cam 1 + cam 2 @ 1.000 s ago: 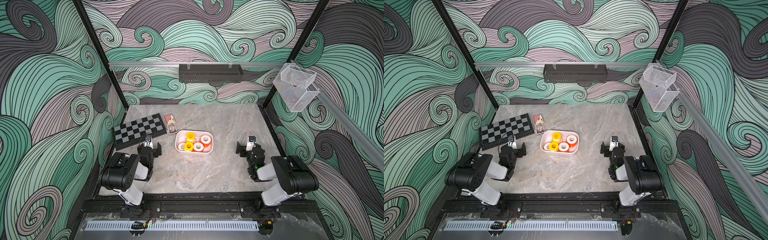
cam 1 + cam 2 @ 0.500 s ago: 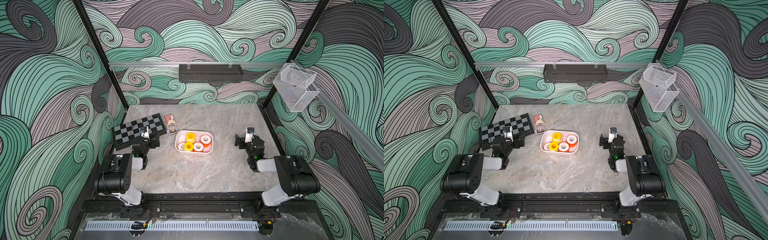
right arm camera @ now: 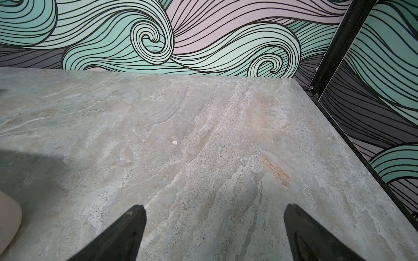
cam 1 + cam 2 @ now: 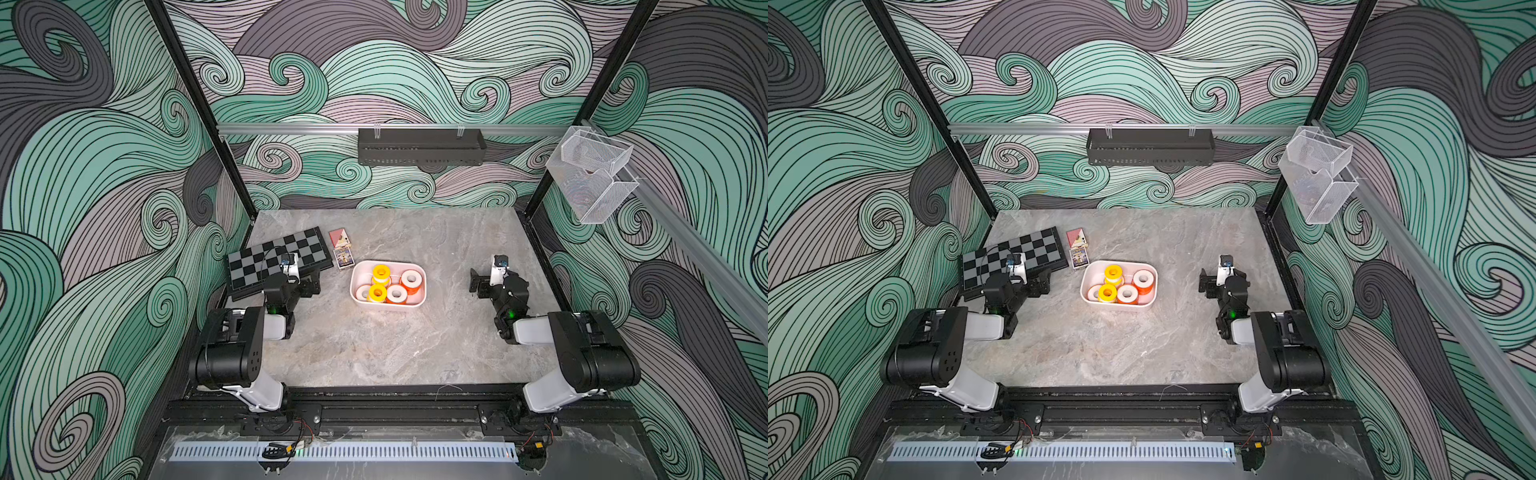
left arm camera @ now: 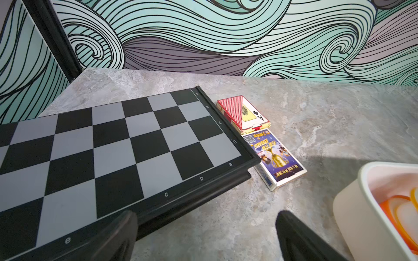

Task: Put the sealing tape into the storage box
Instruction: Reset both arms

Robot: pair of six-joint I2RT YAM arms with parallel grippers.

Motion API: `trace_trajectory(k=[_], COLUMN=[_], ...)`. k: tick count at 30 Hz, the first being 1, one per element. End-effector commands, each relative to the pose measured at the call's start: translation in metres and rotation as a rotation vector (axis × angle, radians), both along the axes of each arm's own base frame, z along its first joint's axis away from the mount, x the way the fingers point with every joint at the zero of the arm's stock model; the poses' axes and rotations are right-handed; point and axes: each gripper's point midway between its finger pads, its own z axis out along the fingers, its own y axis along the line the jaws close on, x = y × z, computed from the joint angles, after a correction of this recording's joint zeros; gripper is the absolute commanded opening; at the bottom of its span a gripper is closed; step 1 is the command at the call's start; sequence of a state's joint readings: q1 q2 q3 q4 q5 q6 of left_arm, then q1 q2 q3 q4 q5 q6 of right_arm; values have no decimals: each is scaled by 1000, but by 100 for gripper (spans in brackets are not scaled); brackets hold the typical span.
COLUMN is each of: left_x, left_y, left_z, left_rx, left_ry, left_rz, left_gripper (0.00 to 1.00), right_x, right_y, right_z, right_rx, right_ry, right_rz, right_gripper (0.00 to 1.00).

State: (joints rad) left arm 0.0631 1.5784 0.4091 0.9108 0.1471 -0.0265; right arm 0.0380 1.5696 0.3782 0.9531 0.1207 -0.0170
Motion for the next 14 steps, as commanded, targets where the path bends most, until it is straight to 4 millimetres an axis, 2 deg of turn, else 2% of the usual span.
trace_trajectory(k=[1,14], left_x=[0,0], left_y=[-4,-4], left_z=[-4,-3], left_rx=[-9,-9], left_ry=[14,13], left_rz=[-21,-21], left_gripper=[99,99], right_x=[-2,-1], right_y=[1,1], right_z=[1,1], right_rx=[-1,-2], right_ry=[-3,-5], right_rz=[10,15], right_gripper=[99,99])
